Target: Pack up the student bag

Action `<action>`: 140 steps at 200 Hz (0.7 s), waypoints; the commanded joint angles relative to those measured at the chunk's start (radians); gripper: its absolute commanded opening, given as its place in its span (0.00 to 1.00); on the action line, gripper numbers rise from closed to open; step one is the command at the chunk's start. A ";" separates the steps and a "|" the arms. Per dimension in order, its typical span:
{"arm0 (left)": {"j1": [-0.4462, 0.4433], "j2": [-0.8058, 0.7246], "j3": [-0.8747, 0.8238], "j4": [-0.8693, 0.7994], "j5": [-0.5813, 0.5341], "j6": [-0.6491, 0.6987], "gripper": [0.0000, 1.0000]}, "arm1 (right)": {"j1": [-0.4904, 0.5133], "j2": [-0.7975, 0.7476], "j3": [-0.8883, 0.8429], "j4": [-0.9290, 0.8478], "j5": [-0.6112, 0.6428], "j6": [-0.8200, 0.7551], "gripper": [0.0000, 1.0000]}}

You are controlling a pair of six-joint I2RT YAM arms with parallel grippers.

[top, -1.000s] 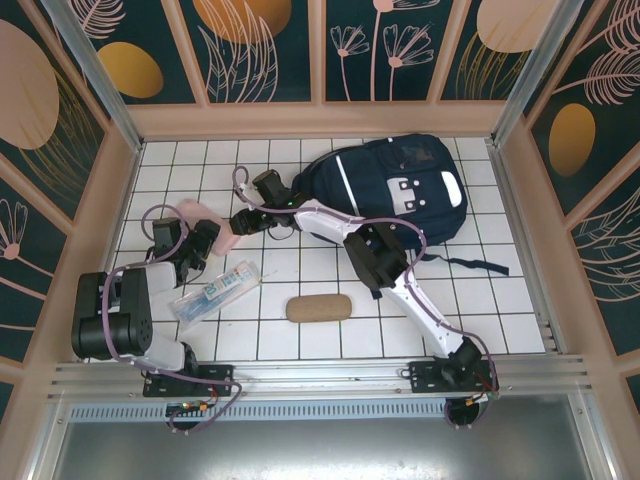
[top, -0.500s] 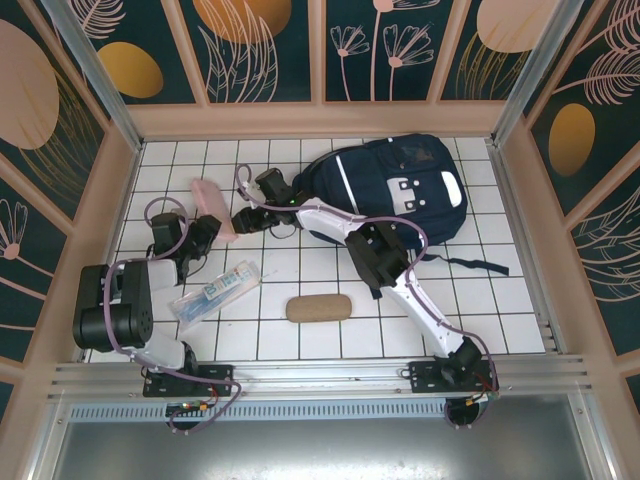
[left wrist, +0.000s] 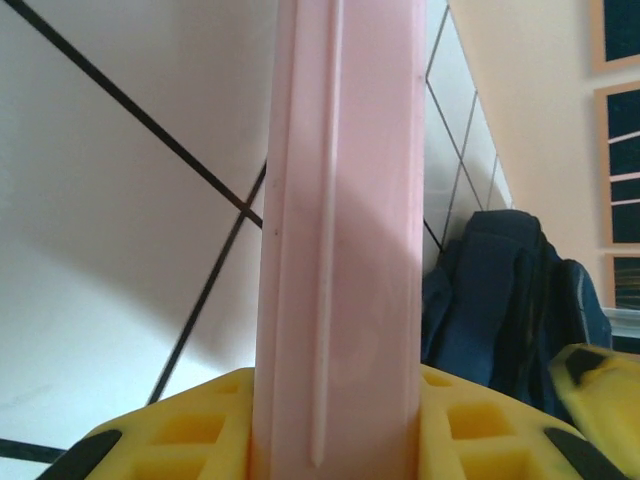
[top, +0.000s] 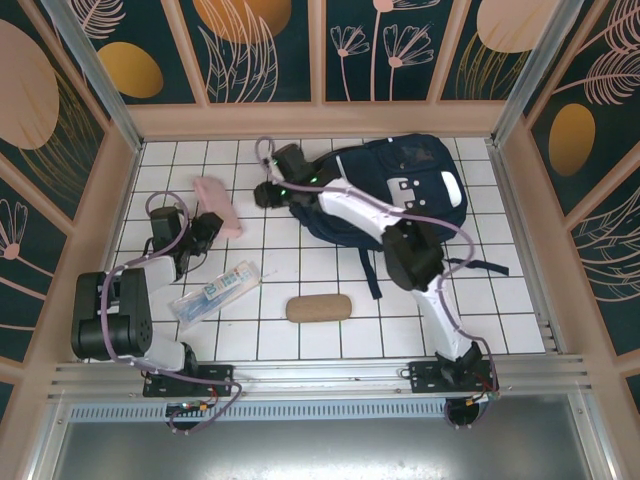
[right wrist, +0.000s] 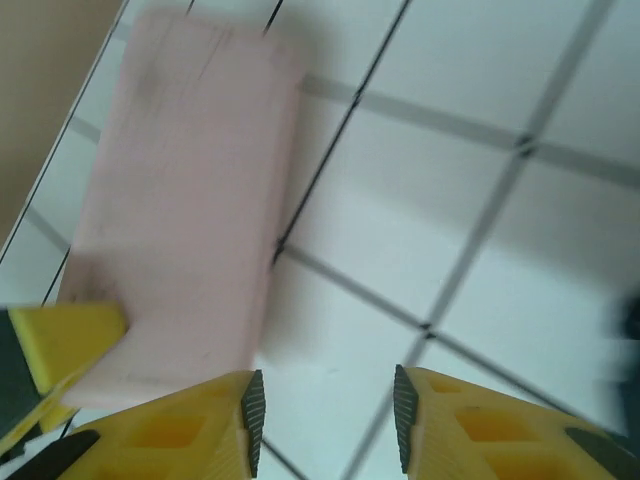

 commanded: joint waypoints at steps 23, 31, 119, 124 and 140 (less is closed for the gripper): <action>-0.007 -0.082 0.043 0.002 0.077 0.008 0.27 | -0.100 -0.166 -0.122 -0.160 0.391 -0.069 0.47; -0.007 -0.088 0.043 0.004 0.078 0.000 0.27 | -0.112 -0.173 -0.145 -0.165 0.392 -0.079 0.50; -0.047 -0.118 0.054 0.011 0.097 -0.048 0.24 | -0.124 -0.111 -0.223 -0.162 0.420 -0.090 0.34; -0.058 -0.120 0.059 0.008 0.094 -0.047 0.24 | -0.126 -0.113 -0.225 -0.162 0.428 -0.091 0.25; -0.096 -0.118 0.076 0.002 0.085 -0.051 0.24 | -0.132 -0.137 -0.233 -0.153 0.441 -0.093 0.00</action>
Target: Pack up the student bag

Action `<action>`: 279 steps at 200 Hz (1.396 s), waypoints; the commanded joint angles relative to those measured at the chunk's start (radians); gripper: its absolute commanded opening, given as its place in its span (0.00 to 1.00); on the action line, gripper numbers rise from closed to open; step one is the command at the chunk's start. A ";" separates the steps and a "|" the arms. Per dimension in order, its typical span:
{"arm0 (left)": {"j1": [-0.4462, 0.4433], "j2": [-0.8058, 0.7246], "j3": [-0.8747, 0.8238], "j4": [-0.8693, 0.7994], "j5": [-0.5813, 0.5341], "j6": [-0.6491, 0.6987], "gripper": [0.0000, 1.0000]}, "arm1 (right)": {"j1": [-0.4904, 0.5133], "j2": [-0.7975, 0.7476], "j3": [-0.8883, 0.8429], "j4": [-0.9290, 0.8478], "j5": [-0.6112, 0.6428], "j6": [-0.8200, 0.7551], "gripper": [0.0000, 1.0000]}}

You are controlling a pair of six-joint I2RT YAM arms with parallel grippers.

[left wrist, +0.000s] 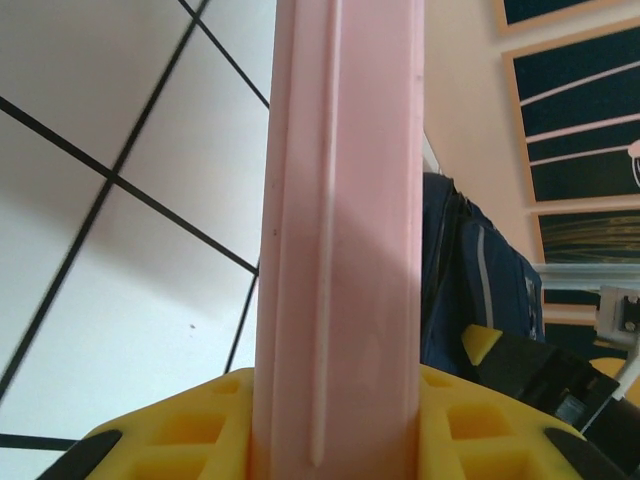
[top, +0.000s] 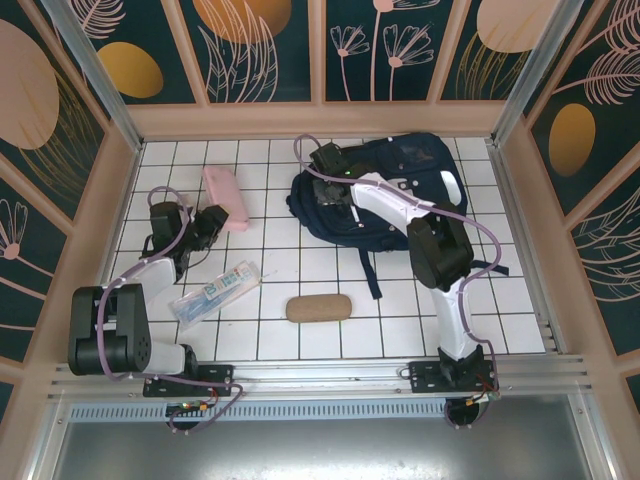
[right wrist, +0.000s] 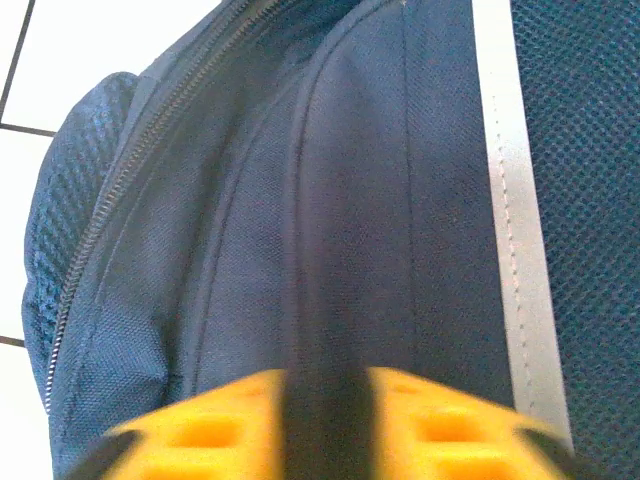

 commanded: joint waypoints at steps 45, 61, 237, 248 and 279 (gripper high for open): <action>-0.190 0.006 0.111 0.088 -0.017 -0.087 0.25 | -0.036 -0.181 -0.034 0.051 0.064 -0.039 0.00; -0.247 0.035 0.144 0.107 -0.036 -0.101 0.25 | -0.067 -0.235 -0.030 0.062 0.031 -0.040 0.00; -0.660 0.557 0.543 0.142 -0.275 -0.185 0.23 | -0.233 -0.507 -0.123 0.148 -0.192 0.074 0.00; -0.661 0.545 0.543 0.110 -0.307 -0.170 0.24 | -0.235 -0.511 -0.131 0.151 -0.192 0.076 0.00; -0.661 0.646 0.639 0.027 -0.242 -0.154 0.27 | -0.235 -0.509 -0.139 0.162 -0.233 0.084 0.00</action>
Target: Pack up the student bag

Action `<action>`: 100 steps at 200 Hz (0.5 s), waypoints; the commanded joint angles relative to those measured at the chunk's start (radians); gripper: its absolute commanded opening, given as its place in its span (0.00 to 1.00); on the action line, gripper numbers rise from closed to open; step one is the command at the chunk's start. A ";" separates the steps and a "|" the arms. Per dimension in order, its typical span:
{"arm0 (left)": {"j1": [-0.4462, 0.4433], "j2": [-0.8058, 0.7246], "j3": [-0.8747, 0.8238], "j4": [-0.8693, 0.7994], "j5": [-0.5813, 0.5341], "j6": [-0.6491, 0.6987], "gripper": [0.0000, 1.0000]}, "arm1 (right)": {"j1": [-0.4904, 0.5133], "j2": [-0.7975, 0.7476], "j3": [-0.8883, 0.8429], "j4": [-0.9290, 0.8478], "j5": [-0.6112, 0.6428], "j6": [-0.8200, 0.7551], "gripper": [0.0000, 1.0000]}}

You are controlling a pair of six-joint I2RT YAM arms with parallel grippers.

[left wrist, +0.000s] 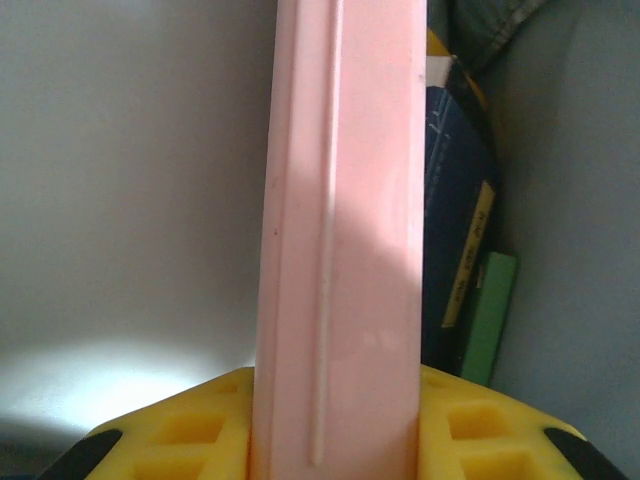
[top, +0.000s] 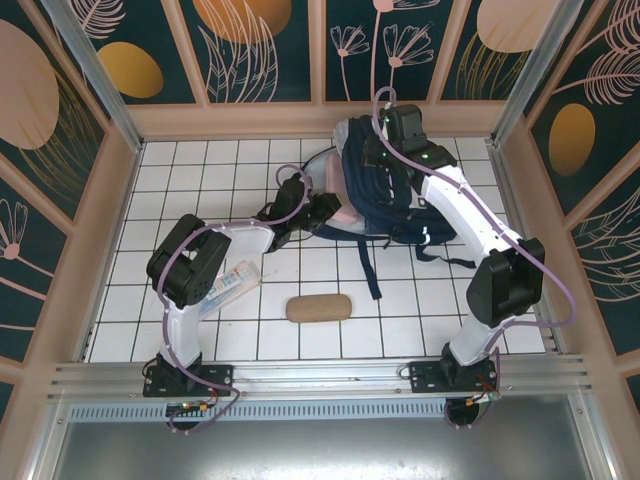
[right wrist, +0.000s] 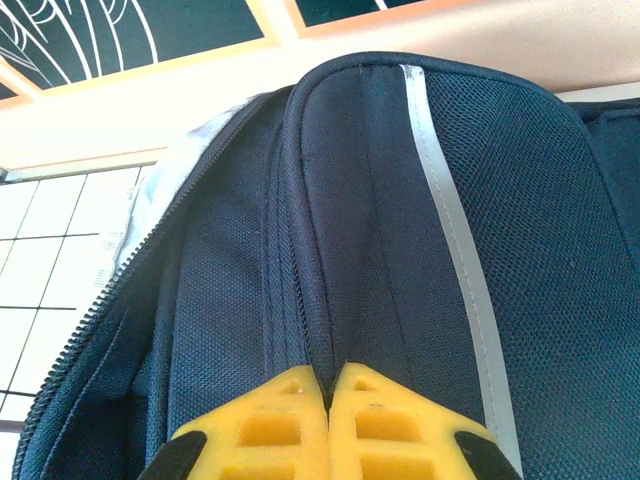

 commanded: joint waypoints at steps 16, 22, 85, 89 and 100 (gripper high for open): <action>-0.013 0.097 0.093 -0.031 0.060 0.015 0.29 | -0.010 -0.065 0.010 0.095 -0.036 0.030 0.00; -0.019 0.112 0.105 -0.028 0.072 0.014 0.30 | -0.011 -0.062 0.011 0.093 -0.037 0.030 0.00; -0.039 0.019 0.133 -0.212 -0.017 0.113 0.87 | -0.011 -0.045 -0.010 0.100 -0.048 0.031 0.00; -0.039 0.009 0.137 -0.229 -0.022 0.122 0.89 | -0.010 -0.045 -0.012 0.101 -0.048 0.031 0.00; -0.038 -0.015 0.153 -0.277 -0.038 0.147 0.94 | -0.011 -0.042 -0.018 0.103 -0.050 0.031 0.00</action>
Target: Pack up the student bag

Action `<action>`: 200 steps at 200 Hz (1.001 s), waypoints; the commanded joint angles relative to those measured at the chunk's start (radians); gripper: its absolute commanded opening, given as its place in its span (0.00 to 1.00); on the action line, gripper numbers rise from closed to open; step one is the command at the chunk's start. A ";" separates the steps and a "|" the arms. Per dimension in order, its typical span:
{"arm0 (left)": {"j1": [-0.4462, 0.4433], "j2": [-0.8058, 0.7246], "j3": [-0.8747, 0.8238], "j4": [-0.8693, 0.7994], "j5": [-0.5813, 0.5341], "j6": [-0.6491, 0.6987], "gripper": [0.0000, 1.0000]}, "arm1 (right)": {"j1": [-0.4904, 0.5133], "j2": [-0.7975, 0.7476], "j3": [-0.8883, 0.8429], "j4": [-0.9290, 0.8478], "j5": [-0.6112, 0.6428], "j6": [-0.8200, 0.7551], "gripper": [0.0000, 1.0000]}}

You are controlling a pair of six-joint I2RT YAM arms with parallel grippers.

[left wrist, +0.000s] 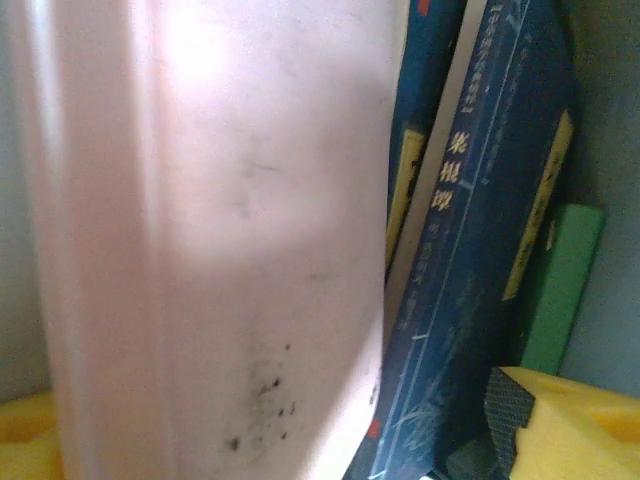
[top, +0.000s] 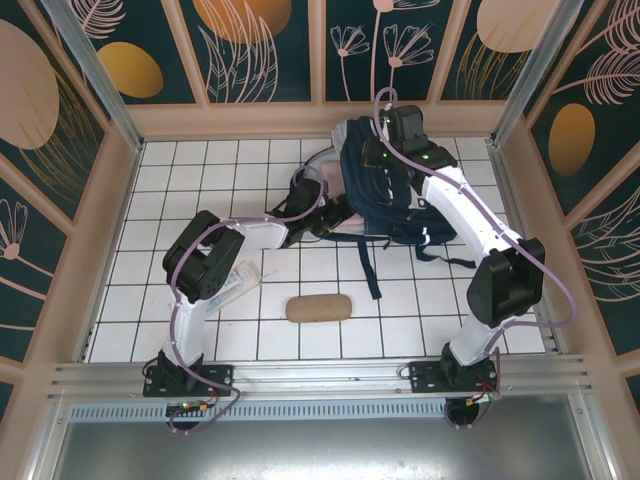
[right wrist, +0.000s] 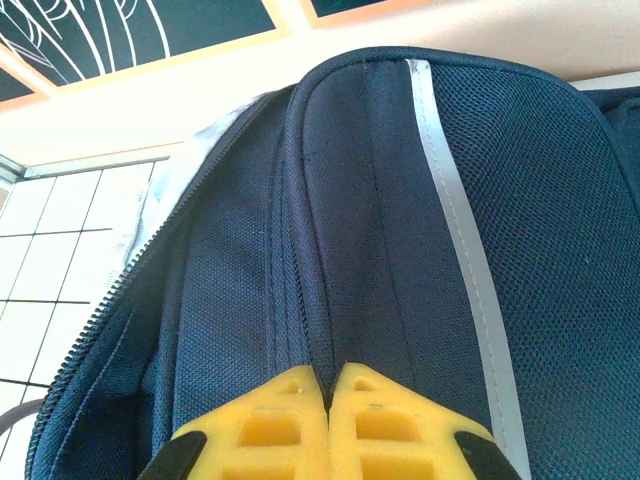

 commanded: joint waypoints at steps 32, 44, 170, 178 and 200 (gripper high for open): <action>0.017 -0.167 0.063 -0.253 -0.093 0.133 0.99 | -0.006 -0.039 -0.023 0.101 -0.016 0.016 0.00; 0.025 -0.192 0.066 -0.290 -0.104 0.155 0.98 | -0.006 -0.036 -0.030 0.104 -0.018 0.015 0.00; 0.205 -0.577 -0.264 -0.564 -0.227 0.350 0.98 | 0.043 0.061 -0.084 0.141 -0.061 0.019 0.00; 0.206 -0.575 -0.271 -0.572 -0.224 0.353 0.97 | 0.044 0.064 -0.078 0.140 -0.063 0.017 0.00; 0.205 -0.567 -0.287 -0.573 -0.214 0.349 0.92 | 0.045 0.069 -0.065 0.133 -0.069 0.012 0.00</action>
